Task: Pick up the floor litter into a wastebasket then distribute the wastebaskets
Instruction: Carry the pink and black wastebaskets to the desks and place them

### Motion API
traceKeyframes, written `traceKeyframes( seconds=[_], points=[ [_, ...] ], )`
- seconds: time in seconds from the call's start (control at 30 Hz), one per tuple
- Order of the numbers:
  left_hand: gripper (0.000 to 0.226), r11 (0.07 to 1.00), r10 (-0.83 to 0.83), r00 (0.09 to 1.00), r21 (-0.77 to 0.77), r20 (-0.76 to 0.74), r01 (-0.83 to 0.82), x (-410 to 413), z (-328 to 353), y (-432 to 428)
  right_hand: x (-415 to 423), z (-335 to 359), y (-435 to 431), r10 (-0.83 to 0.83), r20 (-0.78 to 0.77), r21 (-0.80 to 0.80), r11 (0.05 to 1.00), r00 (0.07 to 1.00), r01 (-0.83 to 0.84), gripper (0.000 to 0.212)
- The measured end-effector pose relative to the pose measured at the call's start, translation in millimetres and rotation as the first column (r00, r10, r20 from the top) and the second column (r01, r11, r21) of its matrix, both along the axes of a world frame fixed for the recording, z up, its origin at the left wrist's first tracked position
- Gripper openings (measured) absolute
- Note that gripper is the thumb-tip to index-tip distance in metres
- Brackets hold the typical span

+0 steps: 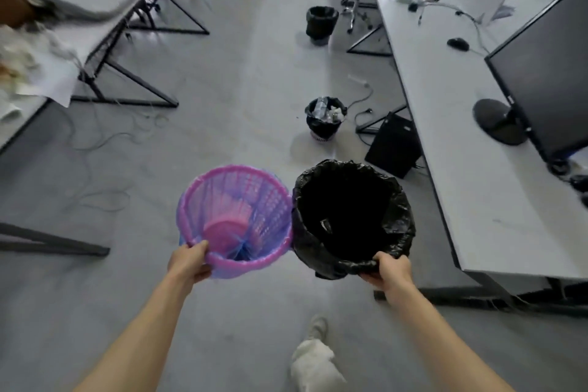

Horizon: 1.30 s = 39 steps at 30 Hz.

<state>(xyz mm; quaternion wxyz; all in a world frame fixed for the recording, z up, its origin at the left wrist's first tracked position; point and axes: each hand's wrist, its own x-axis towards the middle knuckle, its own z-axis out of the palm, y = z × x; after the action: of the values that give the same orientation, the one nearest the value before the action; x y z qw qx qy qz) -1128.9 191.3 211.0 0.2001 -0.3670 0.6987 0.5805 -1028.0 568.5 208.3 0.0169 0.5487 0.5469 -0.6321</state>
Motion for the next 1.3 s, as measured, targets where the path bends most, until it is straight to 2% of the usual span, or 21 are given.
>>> traceKeyframes(
  seconds=[0.17, 0.37, 0.43, 0.67, 0.73, 0.8, 0.87, 1.03, 1.2, 1.3],
  points=[
    [0.020, 0.996, 0.075, 0.992, 0.047, -0.101, -0.071, -148, 29, 11, -162, 32, 3, 0.004, -0.122, -0.014, 1.000, 0.993, -0.005, 0.018],
    [0.006, 0.985, 0.157, 0.974, 0.094, -0.162, -0.143, -315, 66, 34, -345, 68, 29, 0.074, -0.169, -0.032, 0.996, 0.983, -0.081, 0.029],
    [0.006, 0.983, 0.172, 0.968, 0.088, -0.181, -0.158, -363, 78, 41, -396, 84, 34, 0.085, -0.173, -0.015, 0.996, 0.981, -0.089, 0.022],
    [0.005, 0.986, 0.164, 0.969, 0.069, -0.185, -0.154, -534, 84, 60, -570, 101, 58, 0.085, -0.200, 0.010, 0.996, 0.976, -0.085, 0.009],
    [0.004, 0.986, 0.162, 0.971, 0.070, -0.176, -0.152, -586, 77, 62, -626, 96, 63, 0.081, -0.205, 0.013, 0.997, 0.975, -0.080, 0.012],
    [0.005, 0.985, 0.164, 0.973, 0.080, -0.165, -0.152, -641, 70, 66, -683, 92, 67, 0.065, -0.210, 0.011, 0.998, 0.976, -0.065, 0.025],
    [0.003, 0.987, 0.153, 0.974, 0.082, -0.167, -0.141, -696, 70, 69, -740, 95, 68, 0.060, -0.216, 0.016, 0.998, 0.975, -0.058, 0.021],
    [0.004, 0.994, 0.103, 0.984, 0.063, -0.145, -0.095, -858, 83, 74, -890, 103, 81, 0.036, -0.189, 0.009, 0.999, 0.981, -0.035, 0.009],
    [0.006, 0.998, 0.053, 0.987, 0.028, -0.154, -0.049, -1011, 103, 98, -1017, 105, 110, -0.010, -0.193, -0.004, 1.000, 0.981, 0.009, 0.017],
    [0.006, 0.999, 0.034, 0.985, 0.004, -0.169, -0.033, -1108, 102, 126, -1104, 94, 139, -0.028, -0.195, 0.008, 0.999, 0.980, 0.031, 0.007]
  ],
)
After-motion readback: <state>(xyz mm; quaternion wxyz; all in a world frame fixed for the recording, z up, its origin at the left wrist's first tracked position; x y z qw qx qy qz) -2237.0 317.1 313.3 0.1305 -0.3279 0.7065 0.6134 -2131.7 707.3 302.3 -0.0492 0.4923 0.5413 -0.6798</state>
